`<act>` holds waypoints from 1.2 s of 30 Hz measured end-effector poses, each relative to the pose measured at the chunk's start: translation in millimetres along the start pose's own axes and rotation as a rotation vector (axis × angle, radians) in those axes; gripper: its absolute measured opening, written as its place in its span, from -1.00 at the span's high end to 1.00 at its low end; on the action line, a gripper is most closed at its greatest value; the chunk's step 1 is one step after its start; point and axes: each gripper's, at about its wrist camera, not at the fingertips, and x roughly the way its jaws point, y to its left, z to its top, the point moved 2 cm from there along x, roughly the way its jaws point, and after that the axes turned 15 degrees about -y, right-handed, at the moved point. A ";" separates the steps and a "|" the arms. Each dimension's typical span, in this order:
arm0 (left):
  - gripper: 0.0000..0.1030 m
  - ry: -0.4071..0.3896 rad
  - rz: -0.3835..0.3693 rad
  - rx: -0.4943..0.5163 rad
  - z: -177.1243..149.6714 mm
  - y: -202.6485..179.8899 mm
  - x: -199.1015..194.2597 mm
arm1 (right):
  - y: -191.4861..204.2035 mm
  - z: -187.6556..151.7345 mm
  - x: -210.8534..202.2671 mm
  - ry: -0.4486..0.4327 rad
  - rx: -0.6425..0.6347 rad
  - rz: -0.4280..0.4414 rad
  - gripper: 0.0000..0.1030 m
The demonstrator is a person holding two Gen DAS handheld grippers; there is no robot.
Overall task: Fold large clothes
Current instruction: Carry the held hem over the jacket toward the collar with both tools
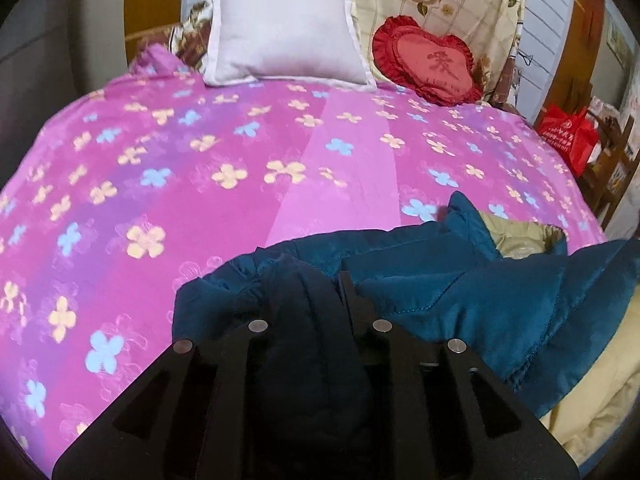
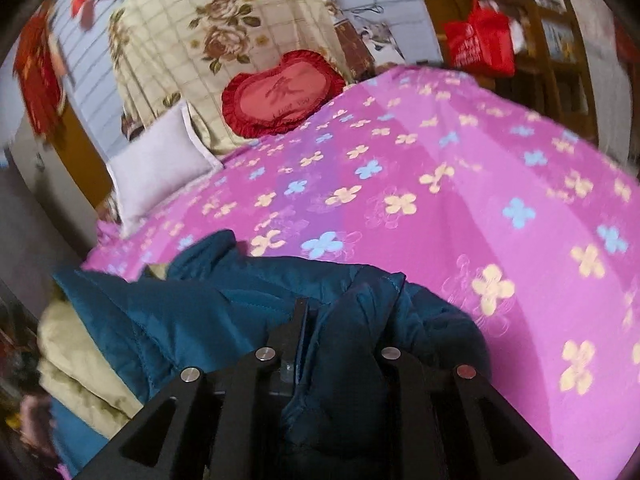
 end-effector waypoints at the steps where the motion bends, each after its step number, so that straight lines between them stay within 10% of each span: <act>1: 0.61 0.008 -0.010 -0.005 1.1 0.0 -1.0 | -1.4 0.8 -1.5 0.000 0.026 0.012 0.62; 8: -0.05 -0.016 -0.186 -0.215 23.5 24.6 -29.3 | -11.5 13.1 -33.6 -0.078 0.255 0.154 0.10; 11: -0.33 -0.059 -0.230 -0.247 36.4 29.1 -46.8 | -7.8 22.0 -52.0 -0.158 0.273 0.201 -0.54; 23: -0.33 -0.171 -0.253 -0.082 10.6 9.2 -131.7 | 53.5 11.5 -99.3 -0.166 -0.110 0.296 -0.56; 36: -0.33 -0.089 -0.075 0.076 24.9 -49.8 -56.5 | 43.1 3.9 -36.6 -0.007 -0.167 -0.024 -0.56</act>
